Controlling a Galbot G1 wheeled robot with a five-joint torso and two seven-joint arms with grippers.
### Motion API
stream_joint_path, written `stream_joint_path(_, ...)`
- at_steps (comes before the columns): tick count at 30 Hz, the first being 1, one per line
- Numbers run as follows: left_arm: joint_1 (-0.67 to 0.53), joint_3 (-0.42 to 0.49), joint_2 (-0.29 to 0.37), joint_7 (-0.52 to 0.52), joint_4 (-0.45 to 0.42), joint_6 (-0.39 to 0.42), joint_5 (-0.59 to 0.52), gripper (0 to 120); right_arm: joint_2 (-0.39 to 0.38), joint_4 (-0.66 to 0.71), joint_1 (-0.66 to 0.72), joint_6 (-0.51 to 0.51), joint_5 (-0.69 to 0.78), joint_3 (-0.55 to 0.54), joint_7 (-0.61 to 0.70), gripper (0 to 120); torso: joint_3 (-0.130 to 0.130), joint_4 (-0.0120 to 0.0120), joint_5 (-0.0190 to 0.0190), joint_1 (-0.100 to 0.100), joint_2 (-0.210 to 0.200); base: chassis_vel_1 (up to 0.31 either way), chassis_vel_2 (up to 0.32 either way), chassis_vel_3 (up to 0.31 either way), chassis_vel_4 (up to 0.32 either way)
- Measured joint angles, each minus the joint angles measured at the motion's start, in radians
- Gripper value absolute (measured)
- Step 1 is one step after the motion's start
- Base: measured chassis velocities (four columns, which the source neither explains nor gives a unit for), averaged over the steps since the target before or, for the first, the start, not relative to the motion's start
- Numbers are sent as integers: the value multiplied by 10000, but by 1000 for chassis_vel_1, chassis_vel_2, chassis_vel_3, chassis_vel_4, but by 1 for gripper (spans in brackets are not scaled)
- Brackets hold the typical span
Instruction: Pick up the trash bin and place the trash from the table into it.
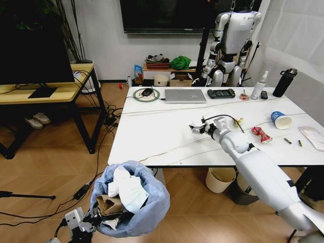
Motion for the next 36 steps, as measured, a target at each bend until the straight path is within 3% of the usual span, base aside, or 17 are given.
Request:
stream_joint_path(7, -45, -37, 1, -5, -11, -1, -100, 0, 114, -507, 165, 28, -318, -178, -138, 98, 0, -5, 0, -1, 0, 0, 0, 0, 0)
stream_joint_path(30, -44, -176, 164, -44, -23, 12, -480, 0, 192, -1024, 328, -11, -627, -332, -31, 12, -2, -2, 0, -1, 1, 0, 0, 0, 0)
stream_joint_path(36, -50, -186, 180, -53, -37, 13, -515, 0, 68, -927, 288, -8, -657, -343, -31, 0, -3, -2, 0, -1, 1, 0, 0, 0, 0)
